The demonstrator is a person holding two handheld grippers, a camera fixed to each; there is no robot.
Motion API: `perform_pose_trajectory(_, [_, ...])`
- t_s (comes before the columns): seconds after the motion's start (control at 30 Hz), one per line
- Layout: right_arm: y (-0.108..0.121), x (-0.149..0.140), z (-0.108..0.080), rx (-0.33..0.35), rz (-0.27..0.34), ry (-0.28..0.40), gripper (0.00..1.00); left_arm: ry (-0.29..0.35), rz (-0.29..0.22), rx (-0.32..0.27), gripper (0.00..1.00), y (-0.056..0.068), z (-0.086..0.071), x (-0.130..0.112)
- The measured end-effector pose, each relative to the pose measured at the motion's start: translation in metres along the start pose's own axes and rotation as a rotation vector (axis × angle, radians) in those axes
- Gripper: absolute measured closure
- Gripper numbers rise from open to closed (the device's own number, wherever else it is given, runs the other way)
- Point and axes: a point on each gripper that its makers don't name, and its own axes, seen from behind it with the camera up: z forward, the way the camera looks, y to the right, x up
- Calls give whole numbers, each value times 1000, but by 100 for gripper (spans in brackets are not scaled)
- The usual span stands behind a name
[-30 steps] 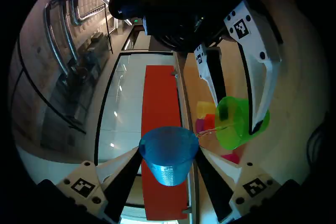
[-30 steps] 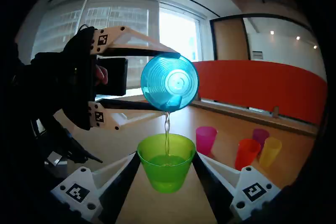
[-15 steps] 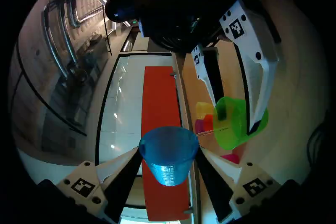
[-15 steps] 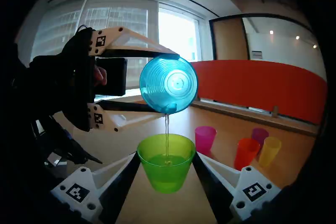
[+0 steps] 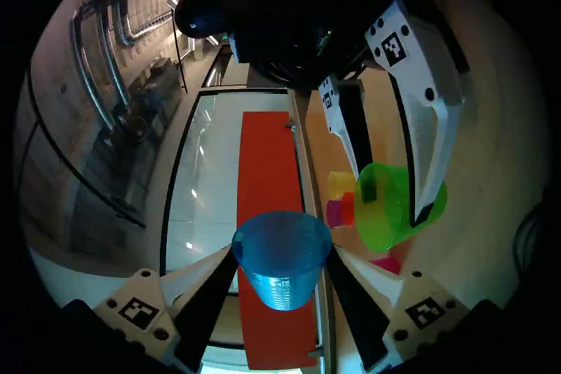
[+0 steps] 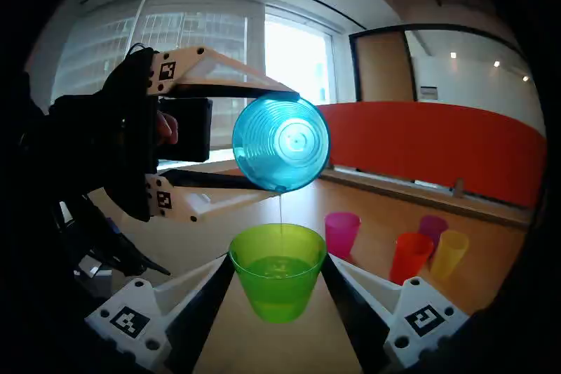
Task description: Pour water
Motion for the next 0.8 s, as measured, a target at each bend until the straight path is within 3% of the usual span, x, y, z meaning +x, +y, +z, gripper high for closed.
perform_pose_trajectory(0.5, [0,2,0,-2,-6,1,9,2,-8,2,14,-2,-1,0])
perform_pose_trajectory(0.6, [0,2,0,-3,-6,1,9,5,-45,-4,14,-2,-1,-1])
perform_pose_trajectory(0.8, [1,3,-1,-7,-7,-1,9,6,-220,-29,14,0,2,-12])
